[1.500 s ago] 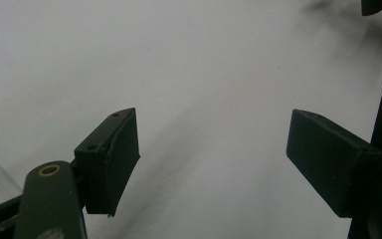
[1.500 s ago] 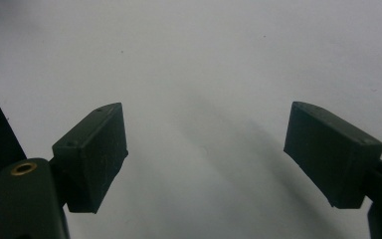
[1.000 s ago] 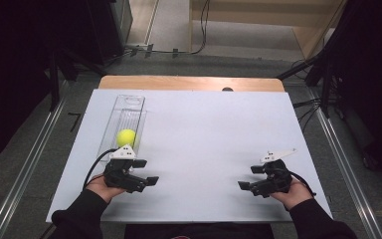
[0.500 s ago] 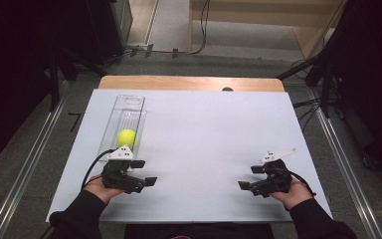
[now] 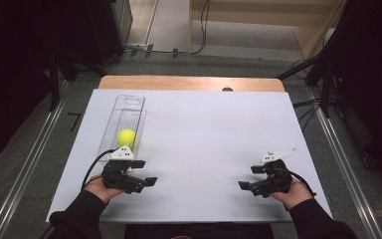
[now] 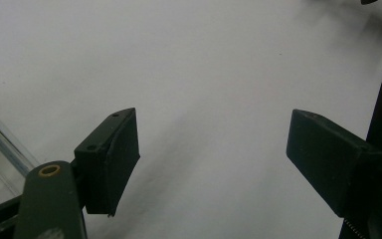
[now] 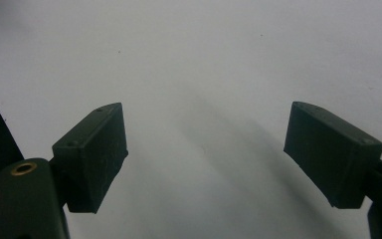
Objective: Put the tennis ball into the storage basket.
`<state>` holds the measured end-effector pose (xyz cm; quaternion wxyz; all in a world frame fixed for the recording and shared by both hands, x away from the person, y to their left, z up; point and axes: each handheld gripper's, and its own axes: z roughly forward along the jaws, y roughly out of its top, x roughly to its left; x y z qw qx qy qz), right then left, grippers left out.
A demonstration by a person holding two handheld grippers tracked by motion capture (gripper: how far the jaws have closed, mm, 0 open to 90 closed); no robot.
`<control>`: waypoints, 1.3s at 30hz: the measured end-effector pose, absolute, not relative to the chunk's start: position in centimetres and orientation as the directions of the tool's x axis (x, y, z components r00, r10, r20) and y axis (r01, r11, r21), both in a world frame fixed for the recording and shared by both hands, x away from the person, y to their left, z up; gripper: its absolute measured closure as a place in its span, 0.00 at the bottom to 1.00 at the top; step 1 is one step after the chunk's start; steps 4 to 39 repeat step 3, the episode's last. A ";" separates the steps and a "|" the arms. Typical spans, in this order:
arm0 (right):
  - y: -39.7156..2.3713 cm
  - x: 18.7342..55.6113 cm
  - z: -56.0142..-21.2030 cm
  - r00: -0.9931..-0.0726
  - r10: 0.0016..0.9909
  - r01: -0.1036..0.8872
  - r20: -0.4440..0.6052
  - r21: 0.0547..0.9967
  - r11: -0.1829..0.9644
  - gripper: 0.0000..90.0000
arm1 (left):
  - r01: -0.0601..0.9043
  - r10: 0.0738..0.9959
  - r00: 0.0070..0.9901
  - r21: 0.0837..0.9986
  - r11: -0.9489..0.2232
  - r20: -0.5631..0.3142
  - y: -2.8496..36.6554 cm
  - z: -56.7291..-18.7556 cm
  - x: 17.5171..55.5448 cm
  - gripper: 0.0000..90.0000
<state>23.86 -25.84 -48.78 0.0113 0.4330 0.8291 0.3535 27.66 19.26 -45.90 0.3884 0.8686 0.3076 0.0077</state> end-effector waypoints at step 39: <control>-25.9 24.0 -48.9 -0.608 0.745 0.716 0.276 0.596 0.364 0.17 | 0.530 0.542 0.809 0.682 -0.503 -0.229 19.2 -45.9 27.7 0.24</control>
